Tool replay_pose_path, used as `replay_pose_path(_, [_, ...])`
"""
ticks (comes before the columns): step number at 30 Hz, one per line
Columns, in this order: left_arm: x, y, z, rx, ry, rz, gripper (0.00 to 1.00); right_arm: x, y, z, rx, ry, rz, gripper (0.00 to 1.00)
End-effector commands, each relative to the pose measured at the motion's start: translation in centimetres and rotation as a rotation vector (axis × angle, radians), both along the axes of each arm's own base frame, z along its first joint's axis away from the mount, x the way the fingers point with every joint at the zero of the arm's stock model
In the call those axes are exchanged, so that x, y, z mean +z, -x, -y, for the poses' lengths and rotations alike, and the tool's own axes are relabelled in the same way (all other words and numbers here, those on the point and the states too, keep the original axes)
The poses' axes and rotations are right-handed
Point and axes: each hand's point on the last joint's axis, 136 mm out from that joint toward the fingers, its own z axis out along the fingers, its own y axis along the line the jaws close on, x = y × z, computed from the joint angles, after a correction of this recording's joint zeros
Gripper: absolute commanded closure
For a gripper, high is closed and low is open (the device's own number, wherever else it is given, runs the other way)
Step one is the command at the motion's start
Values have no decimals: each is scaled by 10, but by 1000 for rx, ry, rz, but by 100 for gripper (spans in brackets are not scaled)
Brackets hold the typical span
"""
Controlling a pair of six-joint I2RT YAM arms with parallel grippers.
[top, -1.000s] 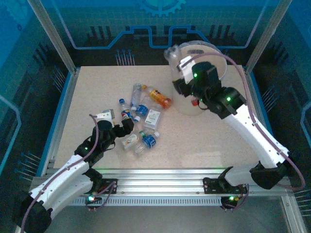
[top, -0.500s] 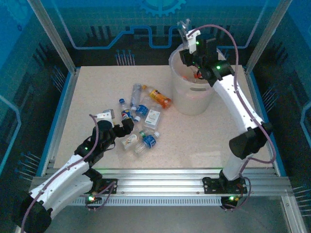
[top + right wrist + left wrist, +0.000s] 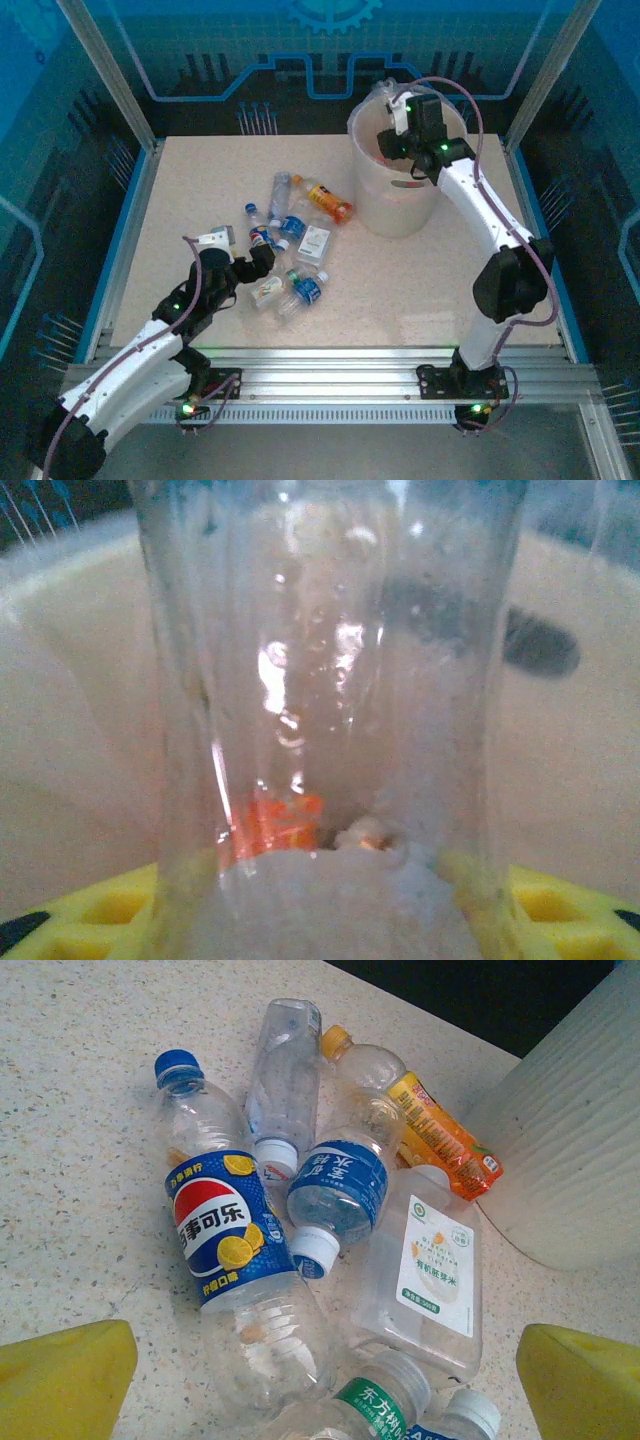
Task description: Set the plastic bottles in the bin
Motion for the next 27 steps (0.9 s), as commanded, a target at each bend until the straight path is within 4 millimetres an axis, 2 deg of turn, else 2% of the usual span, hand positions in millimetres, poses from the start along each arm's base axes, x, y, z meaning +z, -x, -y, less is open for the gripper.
replay_pose_path(1, [8,-1,-4,21,3,17,1,35,7,6,-5,-69,96,45])
replay_pose_path(6, [8,-1,-5,22,4,12,1,34,13,10,-5,-73,86,21])
replay_pose_path(10, [9,1,-6,24,3,14,1,37,17,11,-4,-71,88,10])
replay_pose_path(20, [10,2,-8,31,-3,13,1,66,33,10,-3,-108,110,4])
replay_pose_path(27, [9,2,-9,34,-3,12,1,87,62,-9,51,-172,87,0])
